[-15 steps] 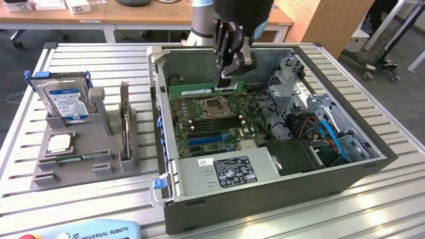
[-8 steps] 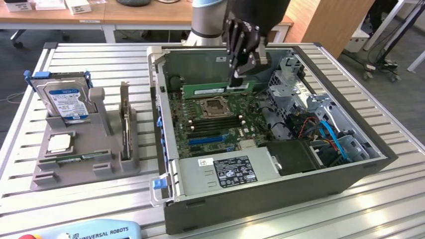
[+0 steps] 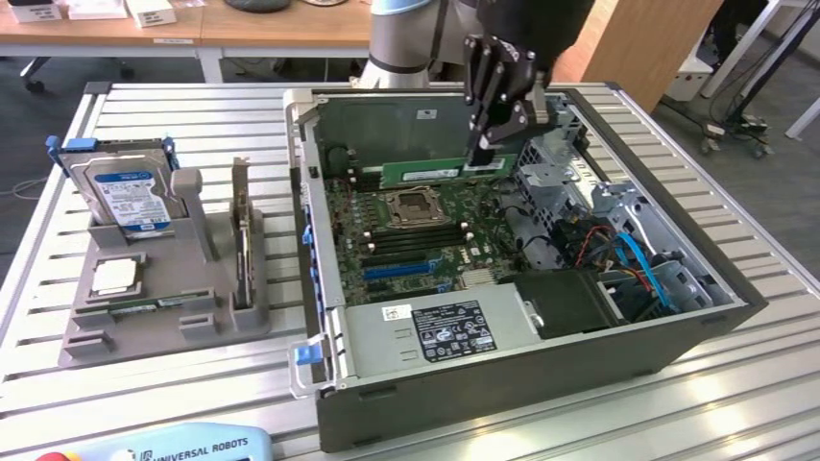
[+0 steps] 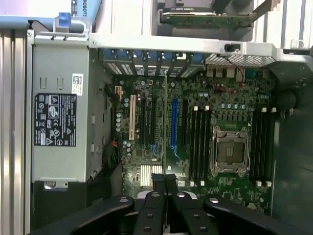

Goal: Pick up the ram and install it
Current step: 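Pick up the ram and move it above insertion slot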

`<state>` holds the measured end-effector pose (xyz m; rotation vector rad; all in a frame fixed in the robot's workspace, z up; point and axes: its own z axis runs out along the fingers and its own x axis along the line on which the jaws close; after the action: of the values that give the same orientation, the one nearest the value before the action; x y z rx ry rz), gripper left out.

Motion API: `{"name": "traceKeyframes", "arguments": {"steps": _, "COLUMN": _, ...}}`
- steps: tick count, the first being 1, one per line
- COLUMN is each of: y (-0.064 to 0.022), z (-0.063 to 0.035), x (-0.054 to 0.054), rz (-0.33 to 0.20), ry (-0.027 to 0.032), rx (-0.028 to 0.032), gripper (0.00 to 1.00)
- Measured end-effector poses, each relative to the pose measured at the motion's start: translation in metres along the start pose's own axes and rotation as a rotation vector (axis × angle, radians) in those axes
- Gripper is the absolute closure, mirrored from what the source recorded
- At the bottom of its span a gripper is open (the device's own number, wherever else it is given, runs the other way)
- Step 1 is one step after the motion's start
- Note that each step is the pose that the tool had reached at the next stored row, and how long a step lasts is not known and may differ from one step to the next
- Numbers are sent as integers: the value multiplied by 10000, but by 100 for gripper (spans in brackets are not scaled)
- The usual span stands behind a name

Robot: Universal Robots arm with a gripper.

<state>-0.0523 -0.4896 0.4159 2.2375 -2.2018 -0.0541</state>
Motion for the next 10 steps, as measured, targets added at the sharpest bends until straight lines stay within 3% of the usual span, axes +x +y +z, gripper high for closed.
{"name": "traceKeyframes", "arguments": {"steps": 7, "y": -193, "z": -4, "x": 4, "rz": -2, "ry": 0, "rx": -1, "gripper": 89}}
{"name": "traceKeyframes", "arguments": {"steps": 10, "y": -211, "z": -4, "x": 4, "rz": -1, "ry": 0, "rx": -1, "gripper": 89}}
